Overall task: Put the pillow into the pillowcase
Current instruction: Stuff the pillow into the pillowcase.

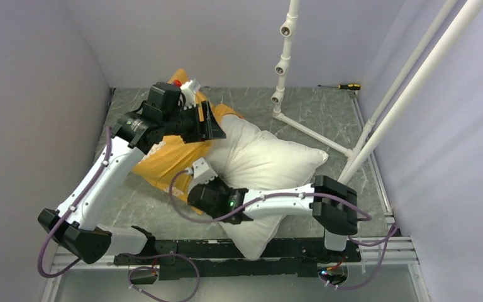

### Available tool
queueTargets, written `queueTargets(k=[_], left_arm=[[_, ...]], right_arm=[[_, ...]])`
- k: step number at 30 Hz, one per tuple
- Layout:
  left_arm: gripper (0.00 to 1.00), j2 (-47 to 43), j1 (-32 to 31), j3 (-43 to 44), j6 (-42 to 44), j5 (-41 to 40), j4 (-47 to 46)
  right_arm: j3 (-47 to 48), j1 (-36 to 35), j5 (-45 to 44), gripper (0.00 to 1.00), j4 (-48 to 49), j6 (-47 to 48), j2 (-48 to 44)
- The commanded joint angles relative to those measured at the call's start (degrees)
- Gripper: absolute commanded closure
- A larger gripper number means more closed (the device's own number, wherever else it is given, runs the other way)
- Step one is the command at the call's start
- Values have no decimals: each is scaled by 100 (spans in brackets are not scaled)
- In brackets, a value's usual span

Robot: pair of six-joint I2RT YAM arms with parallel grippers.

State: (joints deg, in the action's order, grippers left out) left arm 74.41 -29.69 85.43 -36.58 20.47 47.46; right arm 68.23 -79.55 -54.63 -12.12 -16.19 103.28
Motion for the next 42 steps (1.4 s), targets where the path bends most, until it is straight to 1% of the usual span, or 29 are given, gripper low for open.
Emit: queueTargets(k=[1, 3, 5, 7, 9, 12, 16, 18, 19, 22, 25, 28, 31, 33, 35, 36, 39, 42], left_arm=[[20, -254, -54, 1032, 508, -304, 713], [9, -457, -52, 1096, 677, -877, 1064], [5, -714, -46, 1021, 782, -1357, 1365], [4, -1001, -45, 674, 767, -1717, 1601], [5, -1374, -45, 117, 616, -1957, 1615], [15, -1915, -46, -938, 184, -2034, 1494], [25, -2538, -45, -2496, -305, -2034, 694], [26, -2698, -46, -3062, -459, -2113, 345], [25, -2753, -50, -3281, -487, -2288, 268], [18, -2828, -50, -3636, -736, -2913, 420], [10, -3185, -51, -3797, -682, -3154, 385], [6, -3741, -48, -3838, -705, -3462, 333], [1, -4320, -48, -3707, -548, -3484, 63], [1, -4561, -46, -3502, -424, -3342, -199], [1, -4600, -50, -3157, -219, -3022, -484], [1, -4528, -49, -2985, -155, -2942, -451], [1, -4247, -50, -2549, 78, -3028, 50], [1, -4164, -51, -2582, 172, -3262, 556]], right_arm=[[-138, 800, 2130, 100, 161, -393, -93], [-107, 1091, 2619, 100, 208, -438, -274], [59, 1334, 2928, 100, 81, -480, -402], [208, 1569, 3311, 100, -28, -520, -512], [308, 1825, 3744, 100, -83, -640, -601], [473, 2169, 4412, 100, -145, -858, -642], [637, 2521, 5252, 100, -162, -1105, -580], [680, 2660, 5596, 100, -169, -1221, -558], [712, 2728, 5747, 100, -172, -1265, -548], [807, 2909, 6129, 100, -264, -1379, -505], [865, 2991, 6176, 100, -364, -1343, -469], [818, 3024, 6210, 100, -400, -1283, -415], [677, 3024, 6237, 100, -354, -1249, -438], [531, 3024, 6258, 100, -278, -1227, -466], [453, 3024, 6244, 100, -292, -1219, -460], [428, 3031, 6234, 100, -306, -1258, -451], [394, 3124, 6489, 100, -194, -1429, -442], [397, 3258, 6873, 100, -44, -1629, -416]])
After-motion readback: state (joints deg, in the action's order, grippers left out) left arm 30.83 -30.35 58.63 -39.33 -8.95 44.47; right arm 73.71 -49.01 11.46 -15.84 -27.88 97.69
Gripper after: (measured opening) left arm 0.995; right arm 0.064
